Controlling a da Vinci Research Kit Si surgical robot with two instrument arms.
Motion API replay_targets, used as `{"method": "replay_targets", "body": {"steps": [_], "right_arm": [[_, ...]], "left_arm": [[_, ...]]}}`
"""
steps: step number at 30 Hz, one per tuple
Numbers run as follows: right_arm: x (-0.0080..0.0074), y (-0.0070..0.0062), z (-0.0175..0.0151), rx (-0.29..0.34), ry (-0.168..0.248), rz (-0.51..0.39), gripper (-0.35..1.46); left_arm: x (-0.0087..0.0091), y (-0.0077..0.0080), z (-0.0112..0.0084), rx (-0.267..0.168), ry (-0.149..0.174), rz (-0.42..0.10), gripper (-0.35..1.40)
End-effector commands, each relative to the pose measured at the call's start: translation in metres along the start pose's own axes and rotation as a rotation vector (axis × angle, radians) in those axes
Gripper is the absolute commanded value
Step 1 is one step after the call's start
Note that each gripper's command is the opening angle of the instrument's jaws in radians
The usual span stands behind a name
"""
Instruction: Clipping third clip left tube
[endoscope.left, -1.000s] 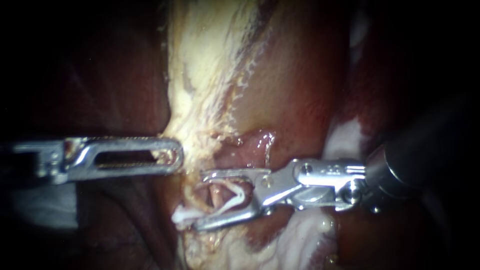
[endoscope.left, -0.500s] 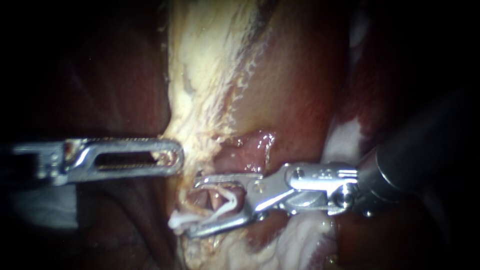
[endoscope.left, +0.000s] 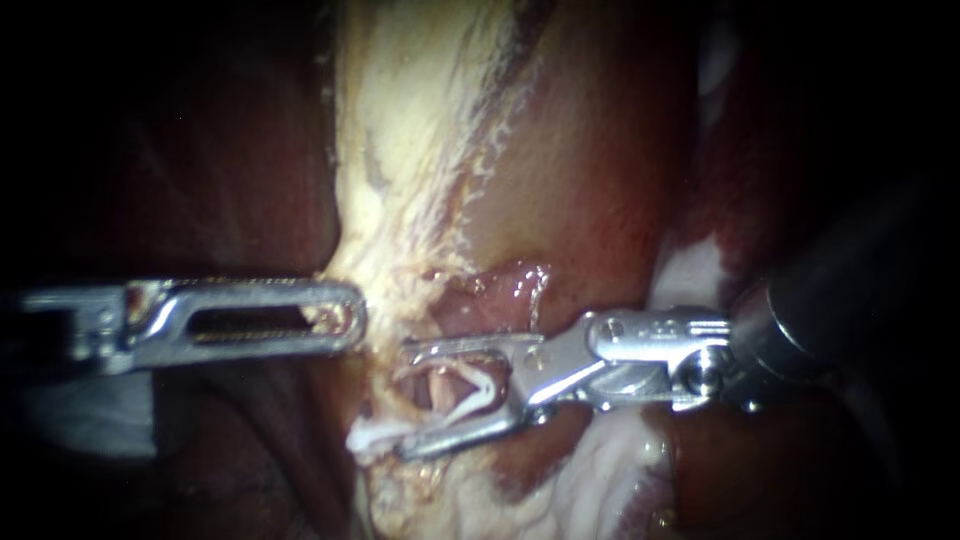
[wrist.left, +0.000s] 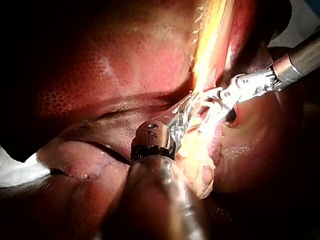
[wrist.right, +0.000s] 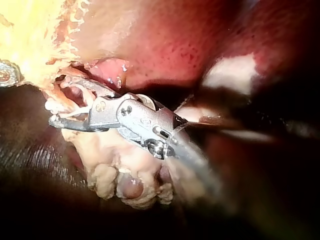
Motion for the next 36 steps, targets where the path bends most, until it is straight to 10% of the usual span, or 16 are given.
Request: {"method": "replay_targets", "body": {"steps": [1,10,22,36], "right_arm": [[0.0001,-0.0001,0.0003,-0.001,-0.002,-0.004,0.58],[0.0001,0.0001,0.0005,-0.044,-0.029,-0.019,0.58],[0.0028,-0.0045,0.0008,0.176,0.093,-0.012,0.58],[0.0032,-0.0045,0.0035,0.277,0.157,0.027,0.56]], "left_arm": [[0.0000,-0.0001,0.0000,0.000,0.000,0.000,-0.35],[0.0002,-0.0003,-0.0001,-0.001,-0.005,-0.001,-0.35],[-0.0001,0.0003,0.0001,0.001,-0.003,0.001,-0.35],[-0.0003,0.0006,0.0004,0.002,-0.003,0.002,-0.35]]}}
